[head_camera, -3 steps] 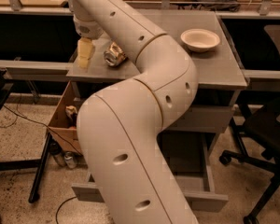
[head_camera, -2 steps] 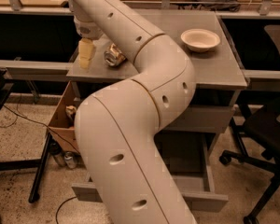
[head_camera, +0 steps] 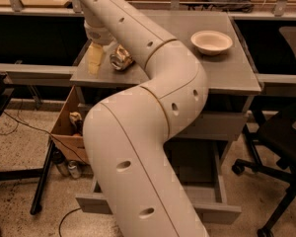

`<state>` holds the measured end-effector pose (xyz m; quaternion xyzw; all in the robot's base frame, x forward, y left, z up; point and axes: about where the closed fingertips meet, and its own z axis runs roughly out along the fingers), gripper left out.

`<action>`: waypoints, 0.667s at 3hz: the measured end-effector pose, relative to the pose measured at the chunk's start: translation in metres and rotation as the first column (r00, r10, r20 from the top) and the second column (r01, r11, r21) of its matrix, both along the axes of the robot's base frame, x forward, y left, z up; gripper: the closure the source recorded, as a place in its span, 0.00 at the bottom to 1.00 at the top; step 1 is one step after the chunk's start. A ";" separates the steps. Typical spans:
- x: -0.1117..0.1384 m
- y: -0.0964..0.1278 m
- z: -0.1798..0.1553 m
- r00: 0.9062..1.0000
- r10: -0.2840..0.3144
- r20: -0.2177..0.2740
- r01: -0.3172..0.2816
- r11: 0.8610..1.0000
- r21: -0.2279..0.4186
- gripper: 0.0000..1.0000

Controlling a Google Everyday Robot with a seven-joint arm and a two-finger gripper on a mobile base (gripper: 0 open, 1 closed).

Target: Place orange can into middle drawer

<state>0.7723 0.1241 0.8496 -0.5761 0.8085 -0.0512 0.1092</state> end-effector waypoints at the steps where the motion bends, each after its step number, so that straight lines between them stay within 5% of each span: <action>1: 0.003 -0.012 -0.002 1.000 -0.008 0.002 0.008 1.000 0.007 0.00; 2: 0.006 -0.027 0.000 1.000 -0.026 0.018 0.026 1.000 -0.001 0.00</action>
Offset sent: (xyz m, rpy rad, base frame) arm -0.0060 -0.0547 0.0078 -0.0324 -0.0079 -0.0537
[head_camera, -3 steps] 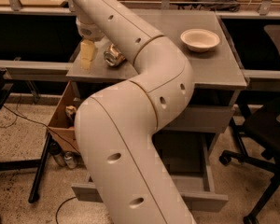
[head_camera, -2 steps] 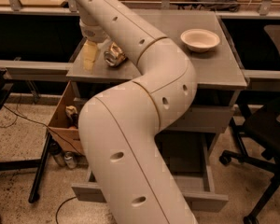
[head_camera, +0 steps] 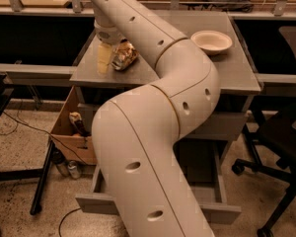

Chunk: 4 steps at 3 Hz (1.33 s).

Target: Place orange can into middle drawer

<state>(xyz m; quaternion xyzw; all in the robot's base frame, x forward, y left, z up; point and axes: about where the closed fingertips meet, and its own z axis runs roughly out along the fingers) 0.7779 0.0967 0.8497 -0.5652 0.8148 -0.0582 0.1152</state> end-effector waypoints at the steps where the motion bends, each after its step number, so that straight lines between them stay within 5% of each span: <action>1: 0.002 -0.011 0.002 1.000 -0.015 0.015 0.015 1.000 -0.007 0.00; 4: 0.007 -0.015 -0.021 0.999 -0.036 -0.035 0.036 0.999 0.000 0.00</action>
Offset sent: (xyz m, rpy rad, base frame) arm -0.0038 -0.0308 0.0039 -0.0316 0.0074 -0.0459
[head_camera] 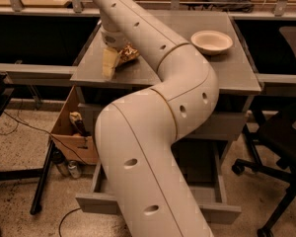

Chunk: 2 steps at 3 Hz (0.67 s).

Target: Place orange can into middle drawer

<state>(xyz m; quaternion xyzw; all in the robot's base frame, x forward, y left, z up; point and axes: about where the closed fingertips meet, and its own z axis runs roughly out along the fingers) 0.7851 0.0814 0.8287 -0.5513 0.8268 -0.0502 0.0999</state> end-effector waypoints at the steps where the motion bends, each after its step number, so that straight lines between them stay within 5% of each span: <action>1: 0.001 0.000 0.003 1.000 -0.005 0.006 0.005 1.000 -0.004 0.19; 2: 0.001 -0.001 0.012 1.000 -0.009 0.021 0.009 1.000 -0.017 0.41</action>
Offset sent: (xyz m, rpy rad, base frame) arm -0.0103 -0.0097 0.0343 -0.0580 -0.0026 -0.0206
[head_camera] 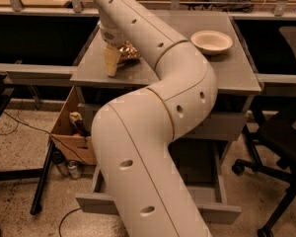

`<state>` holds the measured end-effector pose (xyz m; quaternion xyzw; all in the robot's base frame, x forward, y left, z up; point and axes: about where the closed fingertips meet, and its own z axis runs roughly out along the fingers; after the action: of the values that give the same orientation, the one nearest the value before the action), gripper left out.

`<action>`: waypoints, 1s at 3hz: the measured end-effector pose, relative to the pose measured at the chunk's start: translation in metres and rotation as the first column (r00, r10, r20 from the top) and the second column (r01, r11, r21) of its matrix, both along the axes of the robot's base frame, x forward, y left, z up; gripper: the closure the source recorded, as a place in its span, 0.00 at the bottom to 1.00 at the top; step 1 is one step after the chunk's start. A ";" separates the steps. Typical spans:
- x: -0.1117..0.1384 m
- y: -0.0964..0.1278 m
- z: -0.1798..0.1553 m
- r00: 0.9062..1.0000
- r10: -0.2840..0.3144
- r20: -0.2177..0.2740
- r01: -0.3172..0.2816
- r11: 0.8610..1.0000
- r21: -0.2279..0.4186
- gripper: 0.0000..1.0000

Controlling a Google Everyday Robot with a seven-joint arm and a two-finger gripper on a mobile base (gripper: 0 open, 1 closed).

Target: Place orange can into middle drawer

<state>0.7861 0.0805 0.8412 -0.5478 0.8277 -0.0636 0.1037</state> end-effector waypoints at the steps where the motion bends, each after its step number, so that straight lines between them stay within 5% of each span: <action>1: -0.002 -0.001 0.015 1.000 -0.006 0.024 0.006 1.000 -0.013 0.66; 3: -0.030 0.018 0.059 0.995 0.065 0.080 -0.070 0.996 0.053 1.00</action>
Offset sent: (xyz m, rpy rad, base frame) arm -0.0609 0.0076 0.0667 0.0583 -0.0611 0.0786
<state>0.7564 0.0983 0.9003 -0.5694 0.8055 -0.0584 0.1533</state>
